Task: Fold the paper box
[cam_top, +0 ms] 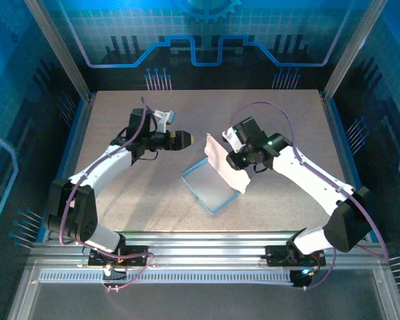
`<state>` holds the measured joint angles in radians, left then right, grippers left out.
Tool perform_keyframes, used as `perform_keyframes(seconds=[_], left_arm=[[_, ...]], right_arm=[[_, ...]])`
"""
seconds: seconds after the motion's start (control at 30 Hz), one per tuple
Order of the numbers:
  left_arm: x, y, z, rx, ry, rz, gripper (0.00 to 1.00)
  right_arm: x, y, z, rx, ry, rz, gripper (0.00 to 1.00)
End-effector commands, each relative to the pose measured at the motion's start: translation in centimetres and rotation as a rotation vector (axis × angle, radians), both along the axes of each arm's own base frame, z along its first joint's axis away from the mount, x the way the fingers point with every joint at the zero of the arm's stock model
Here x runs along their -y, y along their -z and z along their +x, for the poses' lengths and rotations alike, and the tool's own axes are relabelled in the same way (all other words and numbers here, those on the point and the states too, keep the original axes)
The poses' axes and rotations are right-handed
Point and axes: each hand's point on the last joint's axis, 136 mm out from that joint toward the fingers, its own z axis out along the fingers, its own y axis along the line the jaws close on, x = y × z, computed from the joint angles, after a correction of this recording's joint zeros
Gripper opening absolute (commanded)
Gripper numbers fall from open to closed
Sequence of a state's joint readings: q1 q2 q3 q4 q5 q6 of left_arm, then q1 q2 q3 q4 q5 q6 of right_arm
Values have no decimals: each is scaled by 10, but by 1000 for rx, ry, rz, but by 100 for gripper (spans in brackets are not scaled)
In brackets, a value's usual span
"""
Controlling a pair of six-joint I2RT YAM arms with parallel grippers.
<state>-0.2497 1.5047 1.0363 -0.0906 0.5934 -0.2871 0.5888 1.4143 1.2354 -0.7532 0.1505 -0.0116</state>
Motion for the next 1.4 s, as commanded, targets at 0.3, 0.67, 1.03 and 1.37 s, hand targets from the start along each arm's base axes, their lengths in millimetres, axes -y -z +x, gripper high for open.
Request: perform_keyframes(seconds=[0.3, 0.67, 1.03, 1.37], left_arm=[[22, 54, -25, -92, 90, 153, 83], [21, 69, -21, -71, 114, 253, 82], [39, 49, 14, 48, 181, 260, 89], [56, 47, 38, 105, 273, 267, 90]], right_arm=[[0, -40, -37, 33, 46, 316, 68], [20, -23, -73, 60, 127, 457, 71], [37, 5, -88, 36, 256, 516, 71], [35, 21, -79, 29, 306, 532, 63]])
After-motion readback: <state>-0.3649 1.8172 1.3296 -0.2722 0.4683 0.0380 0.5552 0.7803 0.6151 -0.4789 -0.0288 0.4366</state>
